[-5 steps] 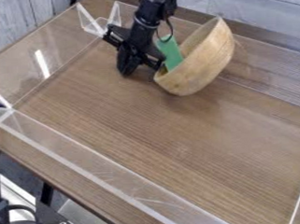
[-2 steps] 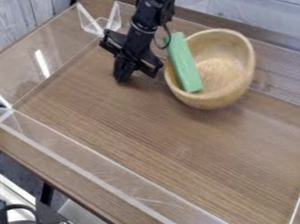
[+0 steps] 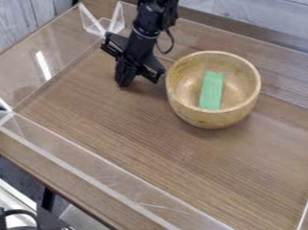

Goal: Put the green block in the brown bowl

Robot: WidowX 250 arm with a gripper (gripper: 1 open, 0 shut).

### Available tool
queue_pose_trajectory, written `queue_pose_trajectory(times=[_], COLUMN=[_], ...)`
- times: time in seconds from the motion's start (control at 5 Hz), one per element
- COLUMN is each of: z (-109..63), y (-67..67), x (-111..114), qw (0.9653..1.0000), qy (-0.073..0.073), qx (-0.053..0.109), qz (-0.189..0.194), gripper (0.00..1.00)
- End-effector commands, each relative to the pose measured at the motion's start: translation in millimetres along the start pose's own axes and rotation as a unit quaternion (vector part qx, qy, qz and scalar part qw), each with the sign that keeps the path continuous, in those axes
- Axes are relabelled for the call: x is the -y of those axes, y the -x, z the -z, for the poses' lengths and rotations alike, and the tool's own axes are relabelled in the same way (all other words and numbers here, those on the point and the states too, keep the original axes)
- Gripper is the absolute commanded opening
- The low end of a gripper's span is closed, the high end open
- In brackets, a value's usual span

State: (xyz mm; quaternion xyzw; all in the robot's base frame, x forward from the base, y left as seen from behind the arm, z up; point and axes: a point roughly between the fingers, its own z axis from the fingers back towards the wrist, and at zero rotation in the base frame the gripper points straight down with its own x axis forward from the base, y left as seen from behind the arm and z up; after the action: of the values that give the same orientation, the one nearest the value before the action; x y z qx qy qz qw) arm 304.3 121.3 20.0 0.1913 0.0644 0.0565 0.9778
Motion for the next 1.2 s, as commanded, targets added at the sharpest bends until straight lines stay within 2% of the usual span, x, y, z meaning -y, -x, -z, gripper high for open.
queue_pose_trajectory(times=[0.0, 0.2, 0.6, 0.8, 1.0], z=[-10.9, -9.9, -44.8, -42.0, -13.4], y=[-0.5, 0.2, -0.8, -8.5, -11.1], x=[-8, -8, -18, -22, -19], qw=[0.9994, 0.9984, 0.9994, 0.9992, 0.9985], qy=[-0.011, -0.019, -0.003, 0.003, 0.02], qx=[0.03, 0.042, 0.01, -0.011, -0.031], qz=[0.015, 0.033, 0.034, 0.037, 0.039], gripper=[1.0, 0.0, 0.0, 0.0, 0.0])
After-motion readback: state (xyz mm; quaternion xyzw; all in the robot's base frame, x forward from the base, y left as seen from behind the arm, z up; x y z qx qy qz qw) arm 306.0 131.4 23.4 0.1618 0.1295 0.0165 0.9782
